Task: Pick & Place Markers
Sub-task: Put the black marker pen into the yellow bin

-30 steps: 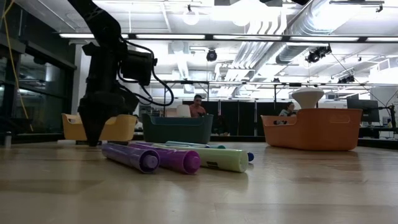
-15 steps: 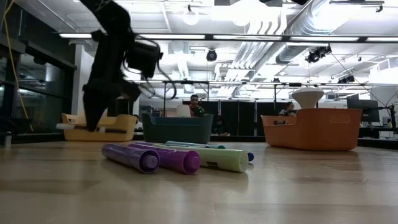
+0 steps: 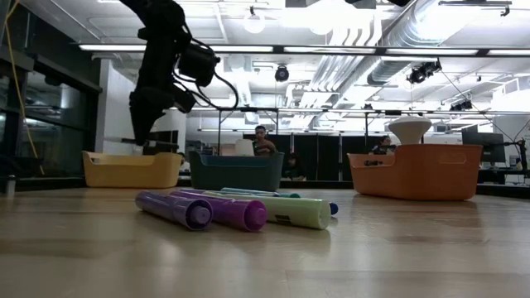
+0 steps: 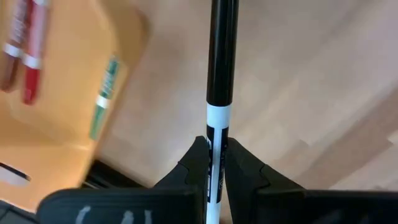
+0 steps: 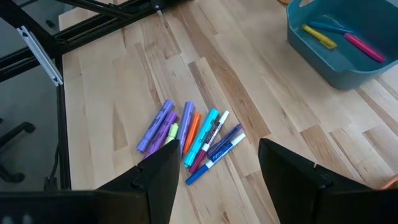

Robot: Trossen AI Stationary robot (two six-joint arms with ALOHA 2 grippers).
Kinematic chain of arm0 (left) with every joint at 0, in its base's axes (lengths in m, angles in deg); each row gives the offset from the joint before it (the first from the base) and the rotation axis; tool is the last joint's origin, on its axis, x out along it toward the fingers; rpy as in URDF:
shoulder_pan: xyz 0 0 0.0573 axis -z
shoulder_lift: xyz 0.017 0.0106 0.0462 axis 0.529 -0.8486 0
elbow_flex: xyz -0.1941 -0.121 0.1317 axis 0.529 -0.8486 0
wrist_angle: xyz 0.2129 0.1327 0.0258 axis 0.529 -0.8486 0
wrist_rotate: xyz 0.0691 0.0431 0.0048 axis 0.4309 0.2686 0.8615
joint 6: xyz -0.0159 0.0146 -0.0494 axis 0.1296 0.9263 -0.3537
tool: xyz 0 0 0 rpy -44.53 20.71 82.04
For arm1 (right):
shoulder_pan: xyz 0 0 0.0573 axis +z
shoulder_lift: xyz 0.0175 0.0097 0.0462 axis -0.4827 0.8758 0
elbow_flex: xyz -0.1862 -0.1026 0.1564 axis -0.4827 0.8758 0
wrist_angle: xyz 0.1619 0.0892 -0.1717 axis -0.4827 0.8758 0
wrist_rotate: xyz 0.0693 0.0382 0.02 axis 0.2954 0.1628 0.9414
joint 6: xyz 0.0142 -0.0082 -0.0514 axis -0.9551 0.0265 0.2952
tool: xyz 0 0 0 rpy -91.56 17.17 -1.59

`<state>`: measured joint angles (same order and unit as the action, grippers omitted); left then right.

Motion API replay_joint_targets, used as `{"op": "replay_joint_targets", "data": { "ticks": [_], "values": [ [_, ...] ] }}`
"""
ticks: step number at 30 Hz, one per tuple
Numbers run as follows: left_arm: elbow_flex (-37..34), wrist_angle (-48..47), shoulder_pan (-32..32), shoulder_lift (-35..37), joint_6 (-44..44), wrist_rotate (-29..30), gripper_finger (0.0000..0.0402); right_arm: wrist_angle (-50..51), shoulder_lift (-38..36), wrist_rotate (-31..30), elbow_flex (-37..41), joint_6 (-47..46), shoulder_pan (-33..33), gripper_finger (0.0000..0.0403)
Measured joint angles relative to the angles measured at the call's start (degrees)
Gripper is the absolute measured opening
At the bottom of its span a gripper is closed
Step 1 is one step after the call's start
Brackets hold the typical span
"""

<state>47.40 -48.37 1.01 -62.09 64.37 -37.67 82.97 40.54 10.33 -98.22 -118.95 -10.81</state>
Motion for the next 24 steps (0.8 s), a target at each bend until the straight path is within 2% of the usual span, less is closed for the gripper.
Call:
{"op": "replay_joint_targets", "data": {
  "ticks": [13, 18, 24],
  "values": [
    [2.25, 2.30, -17.92, 0.04, 11.81, 0.15, 0.0023, -0.02, 0.00, -1.46, 0.00, -0.17, 0.00, 0.0206],
    [2.25, 5.80, -20.58, 0.04, 16.88, 1.64, 0.0023, -0.02, 0.00, -2.21, 0.00, -0.20, 0.00, 0.0206],
    [2.25, 10.21, -20.45, 0.04, 28.48, 8.29, 0.0023, -0.02, 0.00, -2.91, 0.00, -0.20, -0.05, 0.0206]
  ]
}}
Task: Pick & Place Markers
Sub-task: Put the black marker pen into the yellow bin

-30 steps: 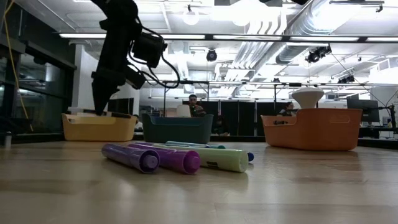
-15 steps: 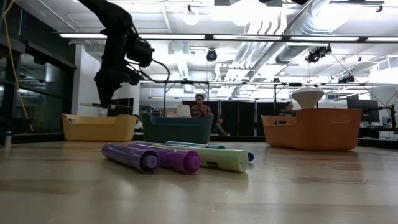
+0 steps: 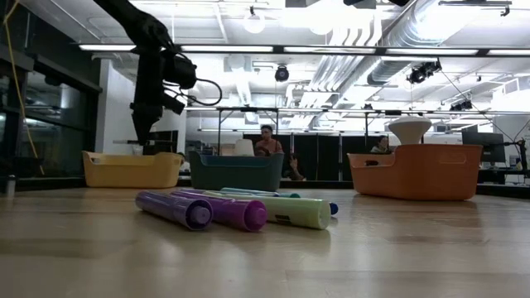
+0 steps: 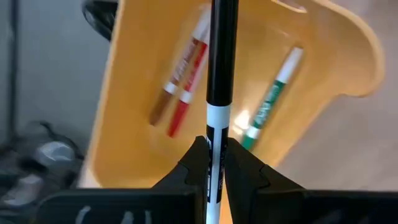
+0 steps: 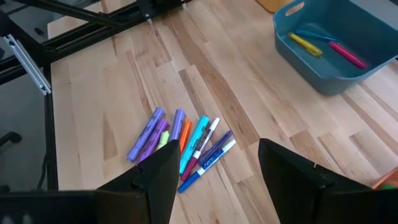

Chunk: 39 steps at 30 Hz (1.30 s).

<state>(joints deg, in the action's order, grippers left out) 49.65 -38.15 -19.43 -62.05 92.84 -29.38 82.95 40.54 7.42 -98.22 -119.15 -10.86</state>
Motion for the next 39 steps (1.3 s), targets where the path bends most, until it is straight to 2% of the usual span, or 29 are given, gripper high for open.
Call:
{"op": "replay_joint_targets", "data": {
  "ticks": [5, 12, 19, 27, 33, 39],
  "values": [
    [0.00, 1.53, 0.00, -2.20, 9.70, 3.84, 0.0023, 0.00, 0.00, -0.05, 0.00, -0.24, 0.00, 0.0206],
    [-0.02, 2.21, 0.00, -7.64, 16.73, 10.50, 0.0023, 0.00, 0.00, 0.02, 0.00, -1.12, 0.00, 0.0206],
    [-0.04, 4.97, 0.00, -9.66, 19.06, 5.93, 0.0023, 0.00, 0.00, 0.04, 0.00, -1.76, 0.00, 0.0206],
    [-0.13, 6.78, 0.00, -9.60, 25.47, 4.34, 0.0024, 0.01, 0.00, -0.33, 0.00, -1.77, 0.00, 0.0206],
    [-0.22, 6.38, 0.00, -9.60, 26.68, 3.45, 0.0067, 0.00, 0.00, -0.68, 0.00, -1.78, 0.00, 0.0206],
    [-0.24, 4.05, 0.00, -9.60, 26.80, 3.49, 0.0075, 0.01, 0.00, -0.79, 0.00, -1.79, 0.00, 0.0206]
  ]
}}
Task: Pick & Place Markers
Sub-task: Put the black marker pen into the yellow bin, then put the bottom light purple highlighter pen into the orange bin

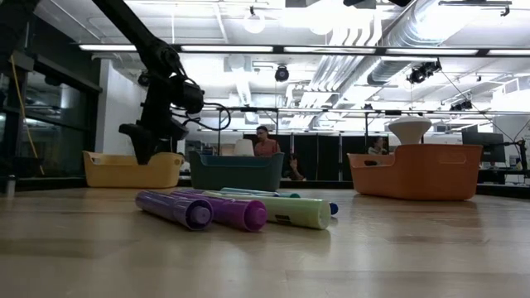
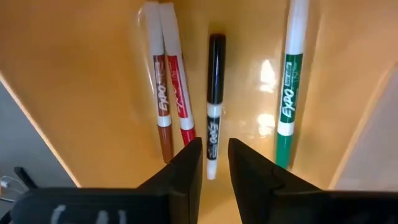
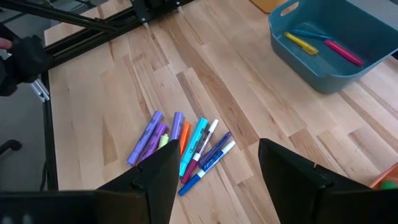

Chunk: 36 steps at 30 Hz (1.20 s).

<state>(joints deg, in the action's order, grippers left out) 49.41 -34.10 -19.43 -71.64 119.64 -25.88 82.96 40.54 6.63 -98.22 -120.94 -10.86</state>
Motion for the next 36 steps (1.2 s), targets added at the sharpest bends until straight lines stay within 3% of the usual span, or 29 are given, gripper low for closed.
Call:
{"op": "replay_joint_targets", "data": {
  "ticks": [8, 13, 20, 30, 36],
  "values": [
    [0.00, -0.70, 0.00, 0.09, -4.71, 4.53, 0.0077, 0.00, 0.00, 0.78, 0.00, 0.00, 0.00, 0.0206],
    [2.13, -6.04, 0.00, 0.22, -8.83, 4.10, 0.0078, 0.01, 0.00, 1.30, 0.00, 0.00, 0.00, 0.0206],
    [8.08, -10.66, 0.00, 2.33, -15.99, -2.27, 0.0078, 0.01, 0.00, 1.84, 0.00, -0.63, 0.00, 0.0206],
    [12.40, -12.66, 0.60, 10.81, -27.13, -17.51, 0.0079, 0.03, 0.00, 2.17, 0.00, 0.50, 0.00, 0.0206],
    [12.46, -14.93, 6.17, 17.04, -31.21, -20.96, 0.0079, 0.03, 0.00, 2.75, 0.00, 0.70, 0.00, 0.0206]
  ]
}}
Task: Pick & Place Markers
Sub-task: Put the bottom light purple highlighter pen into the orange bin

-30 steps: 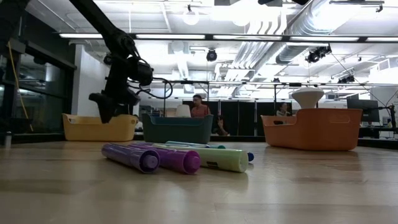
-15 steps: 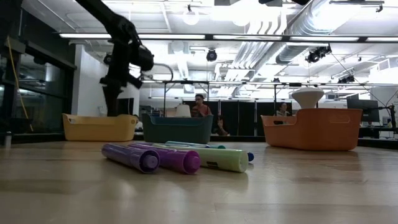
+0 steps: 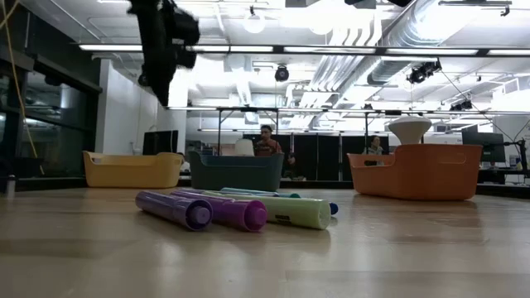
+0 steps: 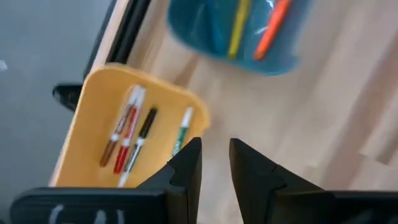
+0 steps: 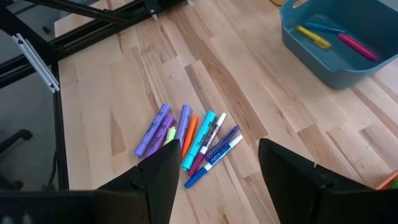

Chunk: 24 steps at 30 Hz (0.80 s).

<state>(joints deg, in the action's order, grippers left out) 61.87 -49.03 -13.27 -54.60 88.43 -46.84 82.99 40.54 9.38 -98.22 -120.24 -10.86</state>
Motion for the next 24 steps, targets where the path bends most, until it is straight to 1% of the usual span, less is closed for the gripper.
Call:
{"op": "replay_joint_targets", "data": {
  "ticks": [6, 9, 13, 17, 22, 24],
  "values": [
    [0.00, -0.79, 9.30, 5.05, -8.09, 0.13, 0.0079, 0.00, 0.00, 0.83, 0.00, -0.01, 0.00, 0.0206],
    [-0.17, -0.47, 14.44, 7.72, -13.05, -1.52, 0.0079, 0.00, 0.00, 1.01, 0.00, -0.36, 0.00, 0.0206],
    [-2.89, 1.12, 22.15, 11.30, -18.84, -1.22, 0.0079, 0.04, 0.00, 2.05, 0.00, -0.42, 0.00, 0.0206],
    [-7.00, 1.59, 30.60, 13.56, -24.23, 1.51, 0.0078, 0.23, 0.00, 2.42, 0.00, -0.42, 0.00, 0.0206],
    [-12.02, 1.90, 41.20, 13.50, -31.65, 5.71, 0.0078, 0.39, 0.00, 3.21, 0.00, -0.15, 0.04, 0.0206],
    [-14.19, 3.46, 45.09, 13.54, -33.57, 6.22, 0.0078, 0.39, 0.00, 3.28, 0.00, -0.15, 0.04, 0.0206]
  ]
}}
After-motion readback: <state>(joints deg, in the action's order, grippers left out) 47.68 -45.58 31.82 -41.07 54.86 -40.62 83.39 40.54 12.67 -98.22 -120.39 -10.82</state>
